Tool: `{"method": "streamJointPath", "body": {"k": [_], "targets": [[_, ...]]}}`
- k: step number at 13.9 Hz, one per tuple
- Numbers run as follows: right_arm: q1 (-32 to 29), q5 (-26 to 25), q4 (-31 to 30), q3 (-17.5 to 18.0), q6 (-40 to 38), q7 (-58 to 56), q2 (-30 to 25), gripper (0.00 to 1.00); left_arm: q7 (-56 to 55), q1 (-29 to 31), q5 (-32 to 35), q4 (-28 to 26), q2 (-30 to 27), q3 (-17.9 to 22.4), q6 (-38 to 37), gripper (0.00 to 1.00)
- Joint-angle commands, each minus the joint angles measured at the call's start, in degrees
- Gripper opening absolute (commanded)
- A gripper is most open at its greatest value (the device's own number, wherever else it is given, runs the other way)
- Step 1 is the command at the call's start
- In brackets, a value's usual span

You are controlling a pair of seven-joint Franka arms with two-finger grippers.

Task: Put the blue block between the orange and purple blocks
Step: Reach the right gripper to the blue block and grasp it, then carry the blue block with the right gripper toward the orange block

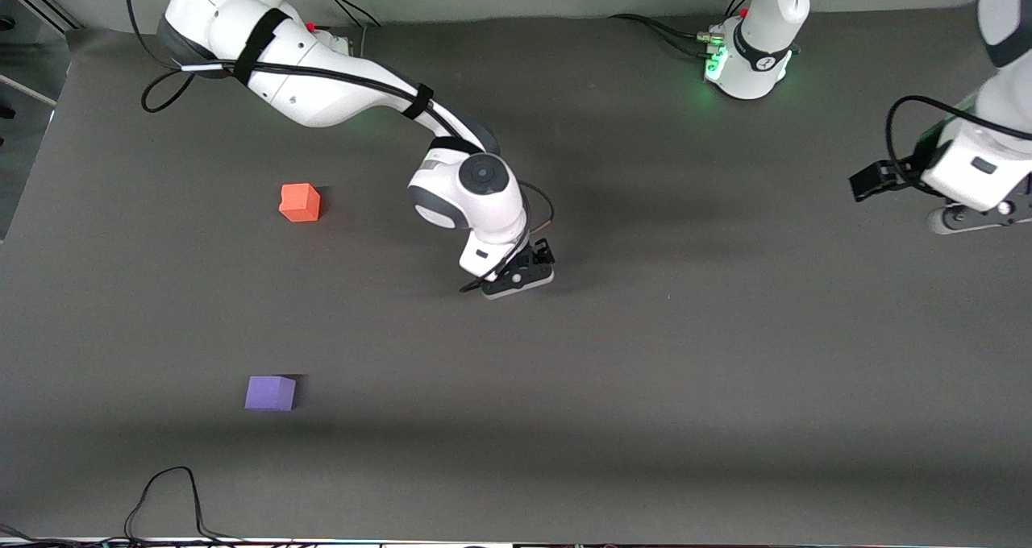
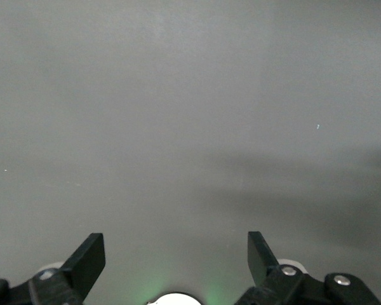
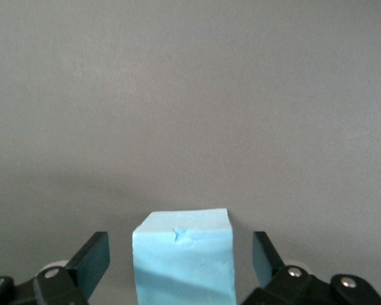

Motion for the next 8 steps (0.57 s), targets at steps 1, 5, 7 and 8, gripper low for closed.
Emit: {"method": "streamJointPath", "body": {"k": [1, 5, 7, 8], "targets": [[-0.04, -5.18, -4.24, 0.16, 3.93, 6.46, -0.51, 0.96, 1.26, -0.12, 0.37, -1.45, -1.41, 0.02, 0.97, 1.0], [-0.39, -6.06, -4.17, 0.25, 3.5, 6.48, -1.13, 0.08, 3.89, 0.32, 0.64, -0.75, -0.88, 0.1, 0.71, 1.0], [-0.91, -5.19, -4.08, 0.33, 2.63, 6.82, -2.09, 0.07, 3.99, 0.5, 0.73, -0.75, -0.97, 0.1, -0.25, 1.0], [-1.09, -4.75, -3.73, 0.42, -0.08, 8.31, -3.4, 0.07, 4.07, 0.5, 0.64, -0.66, -0.97, 0.1, -0.17, 1.0]]}}
